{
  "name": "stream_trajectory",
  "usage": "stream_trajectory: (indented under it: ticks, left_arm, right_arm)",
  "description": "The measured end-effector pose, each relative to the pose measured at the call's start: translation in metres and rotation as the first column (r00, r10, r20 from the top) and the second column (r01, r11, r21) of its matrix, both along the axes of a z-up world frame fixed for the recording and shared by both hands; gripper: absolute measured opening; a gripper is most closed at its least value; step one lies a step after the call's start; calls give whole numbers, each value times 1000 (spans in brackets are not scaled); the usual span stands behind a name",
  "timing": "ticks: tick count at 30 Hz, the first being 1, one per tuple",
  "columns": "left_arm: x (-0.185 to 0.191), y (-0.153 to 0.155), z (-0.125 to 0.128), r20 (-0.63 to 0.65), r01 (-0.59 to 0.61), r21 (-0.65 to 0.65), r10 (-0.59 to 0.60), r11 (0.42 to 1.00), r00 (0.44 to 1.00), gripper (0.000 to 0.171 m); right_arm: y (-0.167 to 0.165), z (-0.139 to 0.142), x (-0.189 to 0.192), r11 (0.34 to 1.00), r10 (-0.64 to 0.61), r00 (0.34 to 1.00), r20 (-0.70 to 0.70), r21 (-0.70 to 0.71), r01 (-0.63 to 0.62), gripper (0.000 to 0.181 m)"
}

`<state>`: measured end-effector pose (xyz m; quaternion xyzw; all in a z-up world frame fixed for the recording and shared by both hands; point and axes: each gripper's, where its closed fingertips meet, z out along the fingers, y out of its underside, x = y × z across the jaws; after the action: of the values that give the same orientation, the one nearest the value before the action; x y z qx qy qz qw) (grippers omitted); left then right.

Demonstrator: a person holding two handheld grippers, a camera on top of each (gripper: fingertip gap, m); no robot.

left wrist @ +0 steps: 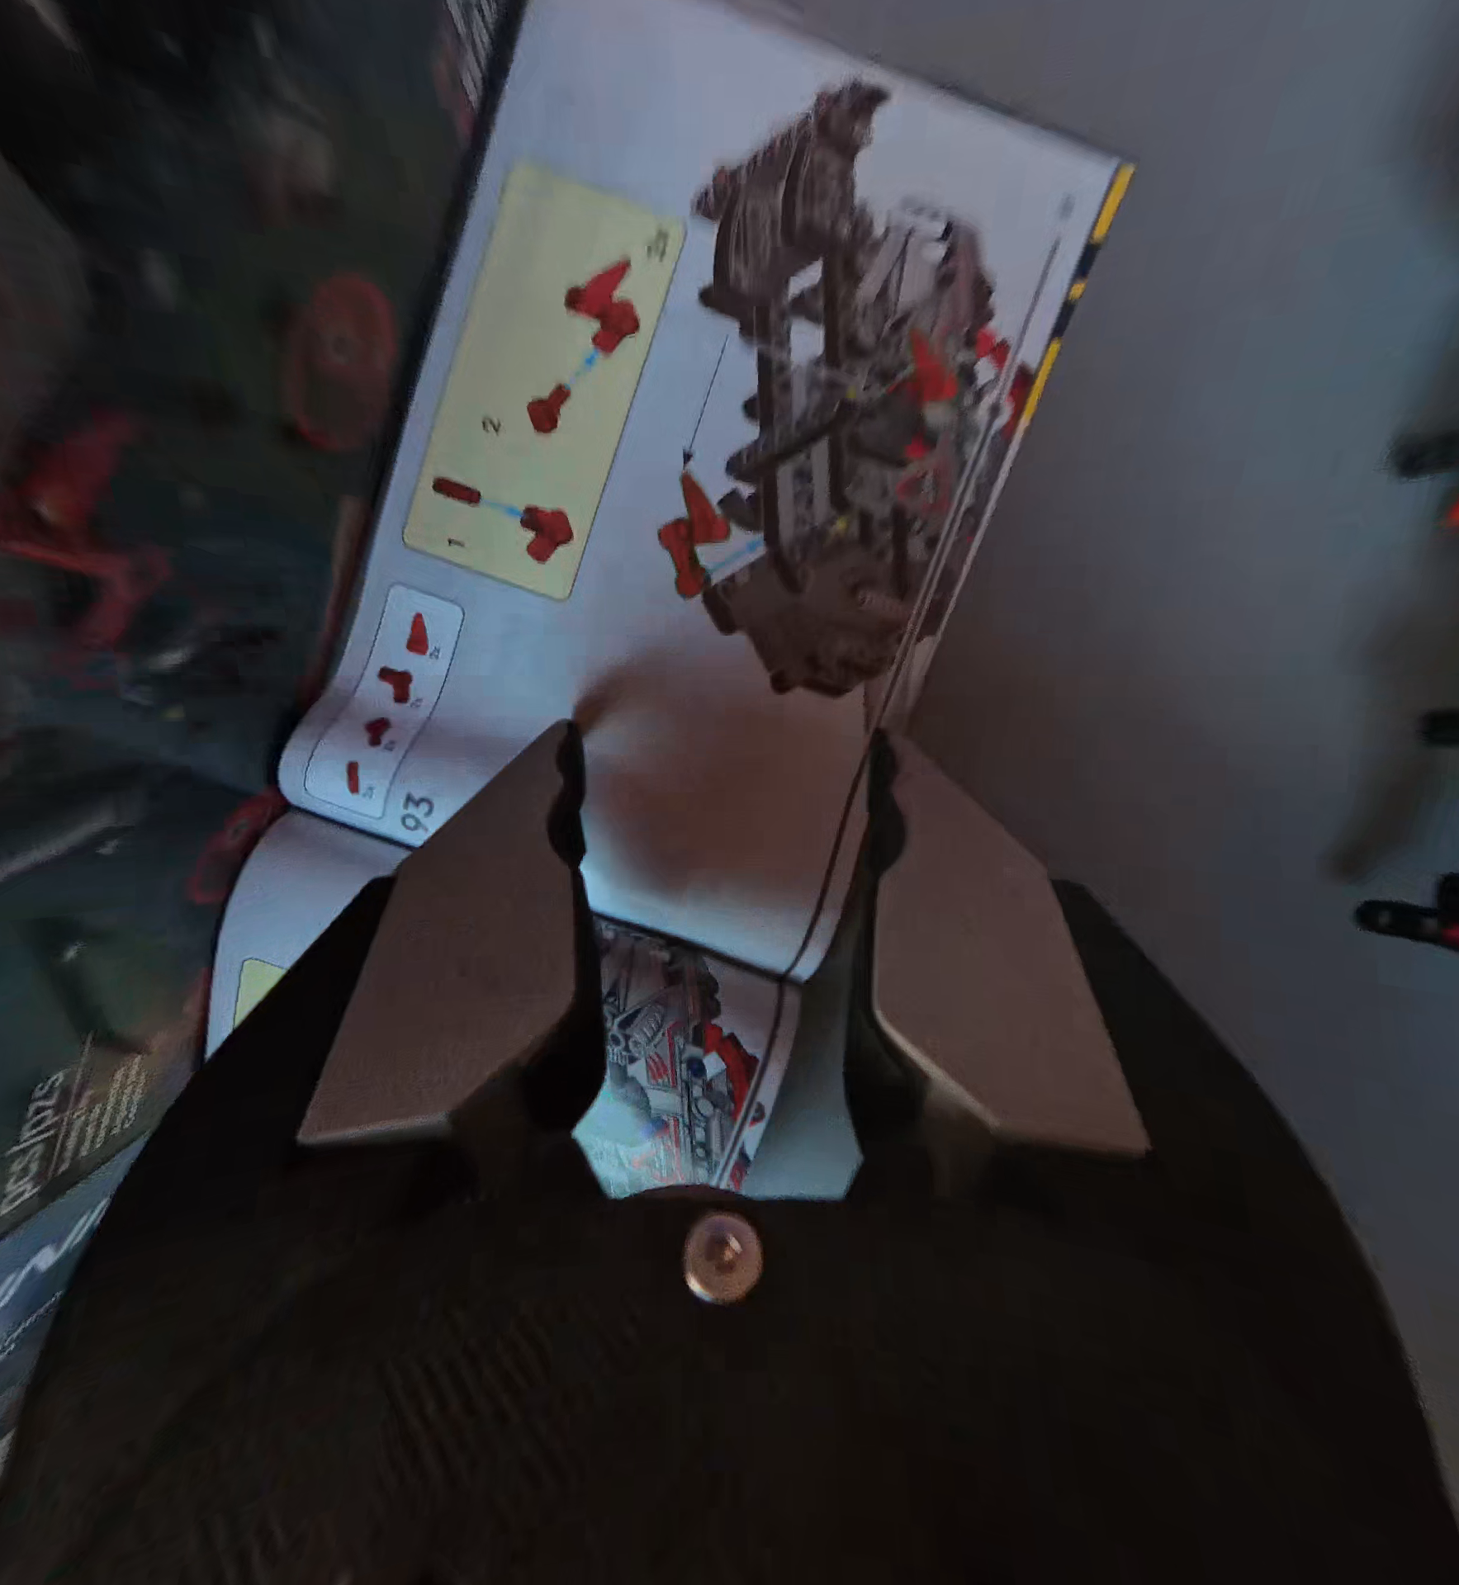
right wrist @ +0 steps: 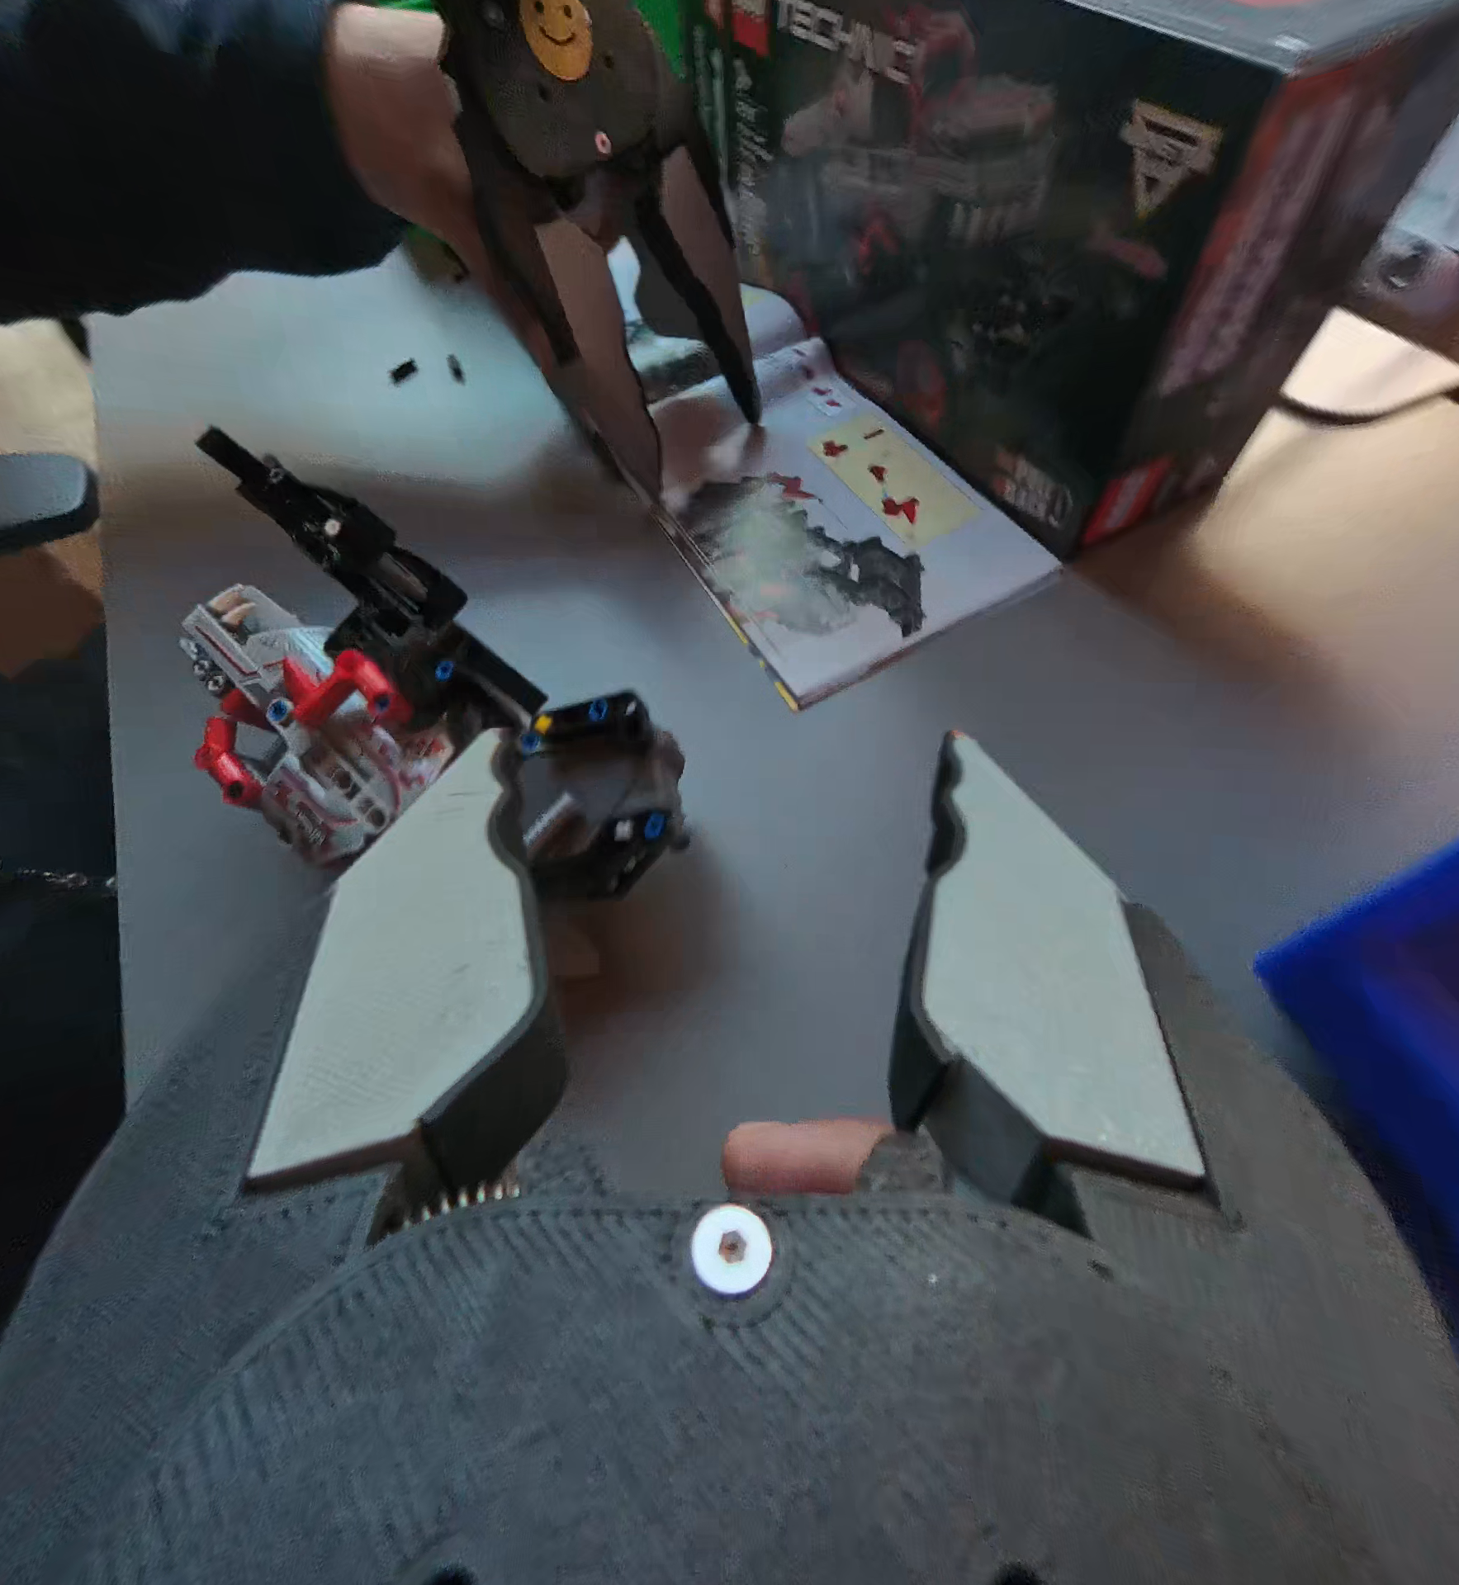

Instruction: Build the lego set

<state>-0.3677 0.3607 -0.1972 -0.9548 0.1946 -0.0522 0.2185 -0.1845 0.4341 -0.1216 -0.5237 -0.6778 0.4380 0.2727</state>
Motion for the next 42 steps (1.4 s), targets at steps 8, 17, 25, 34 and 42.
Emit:
stream_trajectory:
  ticks: [8,17,25,34,42]
  left_arm:
    - [-12,5,0,100,-24,154,9,988,995,16]
    - [-12,4,1,234,-59,242,1,968,972,3]
    - [-2,4,5,217,-13,271,-48,962,975,18]
    - [15,-11,4,-35,145,186,-141,972,989,92]
    - [19,-12,0,81,157,192,-175,969,981,40]
  right_arm:
    - [0,-26,-87,972,200,960,196,86,-220,63]
    - [-21,-76,-112,898,301,890,344,212,-385,41]
    - [-33,-76,-121,893,356,902,242,197,-405,0]
    - [-7,-72,-92,830,325,851,413,307,-466,64]
    - [-26,-76,-96,846,395,857,330,234,-480,17]
